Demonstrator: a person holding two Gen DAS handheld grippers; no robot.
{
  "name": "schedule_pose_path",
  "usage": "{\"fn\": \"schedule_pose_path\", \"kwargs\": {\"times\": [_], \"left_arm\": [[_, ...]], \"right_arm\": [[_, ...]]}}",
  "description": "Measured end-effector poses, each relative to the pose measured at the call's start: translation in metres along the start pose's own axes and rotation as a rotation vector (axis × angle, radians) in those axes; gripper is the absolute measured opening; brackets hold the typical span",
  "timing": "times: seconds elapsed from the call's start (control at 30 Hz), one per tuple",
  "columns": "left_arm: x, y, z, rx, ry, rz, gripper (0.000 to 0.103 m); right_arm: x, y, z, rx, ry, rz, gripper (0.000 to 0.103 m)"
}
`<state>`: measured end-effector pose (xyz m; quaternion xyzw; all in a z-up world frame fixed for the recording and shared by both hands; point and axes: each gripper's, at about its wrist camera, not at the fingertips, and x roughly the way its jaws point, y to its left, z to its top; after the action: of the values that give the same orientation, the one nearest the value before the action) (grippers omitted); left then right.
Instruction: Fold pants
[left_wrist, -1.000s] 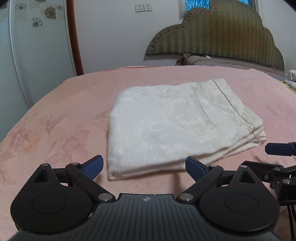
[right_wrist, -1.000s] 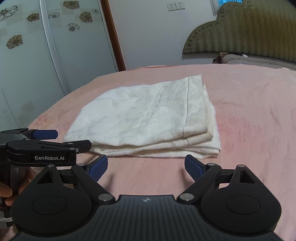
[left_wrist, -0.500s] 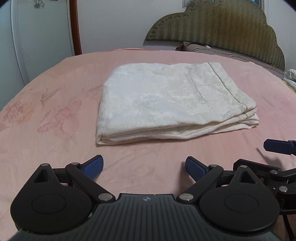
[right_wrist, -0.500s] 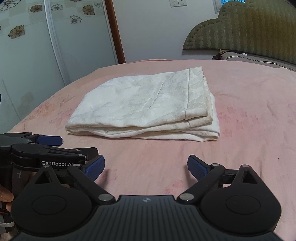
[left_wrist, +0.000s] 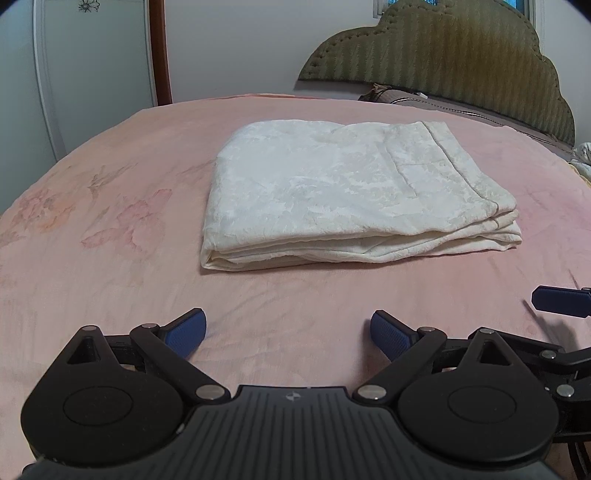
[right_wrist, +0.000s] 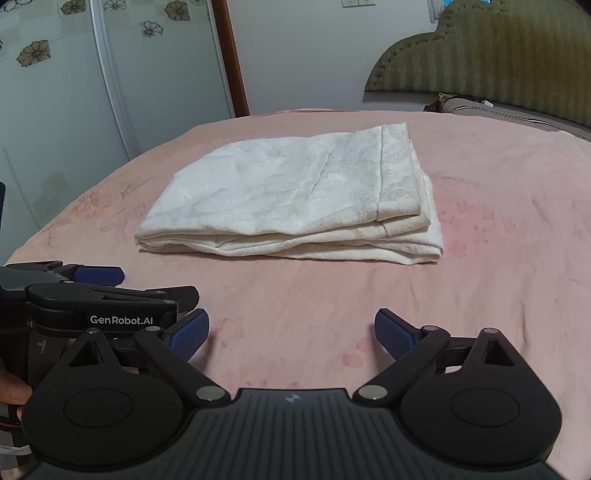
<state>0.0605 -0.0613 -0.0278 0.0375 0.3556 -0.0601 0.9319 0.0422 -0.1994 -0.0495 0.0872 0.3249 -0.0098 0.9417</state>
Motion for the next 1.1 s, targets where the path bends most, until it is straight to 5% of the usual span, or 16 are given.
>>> {"fn": "schedule_pose_path", "kwargs": {"times": [1.1], "left_arm": [[-0.003, -0.001, -0.012, 0.002, -0.025, 0.001, 0.103]], "right_arm": [[0.01, 0.006, -0.005, -0.016, 0.026, -0.081, 0.102]]}}
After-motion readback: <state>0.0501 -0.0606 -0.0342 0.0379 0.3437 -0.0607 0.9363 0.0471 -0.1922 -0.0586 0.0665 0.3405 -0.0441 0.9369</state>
